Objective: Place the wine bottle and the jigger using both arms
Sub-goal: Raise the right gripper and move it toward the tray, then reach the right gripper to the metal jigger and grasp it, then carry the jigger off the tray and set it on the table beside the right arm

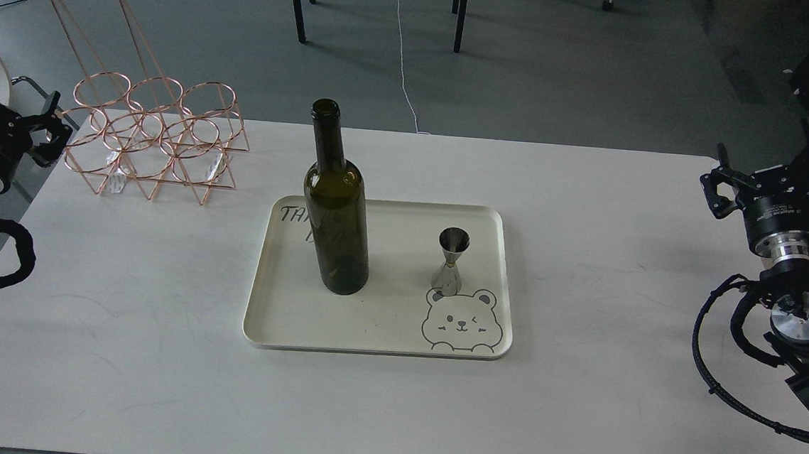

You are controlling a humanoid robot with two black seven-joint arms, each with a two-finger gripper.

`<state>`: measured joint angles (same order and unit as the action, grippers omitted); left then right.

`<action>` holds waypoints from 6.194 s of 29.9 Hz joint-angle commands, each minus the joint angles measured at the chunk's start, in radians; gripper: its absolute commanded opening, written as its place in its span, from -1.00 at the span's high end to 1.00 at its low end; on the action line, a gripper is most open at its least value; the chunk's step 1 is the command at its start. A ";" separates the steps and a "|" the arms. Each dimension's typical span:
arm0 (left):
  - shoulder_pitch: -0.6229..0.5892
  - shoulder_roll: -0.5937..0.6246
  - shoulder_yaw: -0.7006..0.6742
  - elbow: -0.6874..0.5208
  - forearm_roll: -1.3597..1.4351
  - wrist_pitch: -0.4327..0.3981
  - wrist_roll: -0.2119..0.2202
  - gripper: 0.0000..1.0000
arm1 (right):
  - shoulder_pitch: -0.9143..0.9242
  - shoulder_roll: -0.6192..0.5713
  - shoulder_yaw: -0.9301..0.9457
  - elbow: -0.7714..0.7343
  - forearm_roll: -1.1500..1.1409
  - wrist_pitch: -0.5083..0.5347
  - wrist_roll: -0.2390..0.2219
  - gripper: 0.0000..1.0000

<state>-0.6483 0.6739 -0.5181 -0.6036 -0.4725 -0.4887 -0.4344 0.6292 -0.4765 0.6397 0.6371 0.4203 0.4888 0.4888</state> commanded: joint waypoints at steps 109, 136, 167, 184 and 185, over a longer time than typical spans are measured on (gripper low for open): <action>-0.017 0.018 -0.003 0.012 0.012 0.000 0.022 -0.96 | 0.285 0.250 -0.848 0.092 -2.025 -0.977 0.000 0.91; -0.021 0.035 -0.003 0.007 0.014 0.000 0.025 -0.96 | 0.153 -0.076 -0.604 0.089 -1.899 -0.977 0.000 0.95; -0.040 0.038 0.000 0.002 0.035 0.000 0.026 -0.96 | 0.021 -0.190 -0.612 0.146 -1.838 -0.977 0.000 -0.14; -0.039 0.076 0.010 -0.044 0.073 0.000 0.034 -0.96 | 0.000 -0.596 -0.506 0.478 -1.588 -0.977 0.000 -0.89; -0.039 0.091 0.010 -0.065 0.096 0.000 0.034 -0.96 | 0.024 -0.596 -0.503 0.477 -1.569 -0.977 0.000 -0.89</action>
<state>-0.6888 0.7375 -0.5110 -0.6257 -0.4190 -0.4887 -0.4015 0.6076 -1.0646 0.1141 1.1156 -1.2183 -0.4886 0.4886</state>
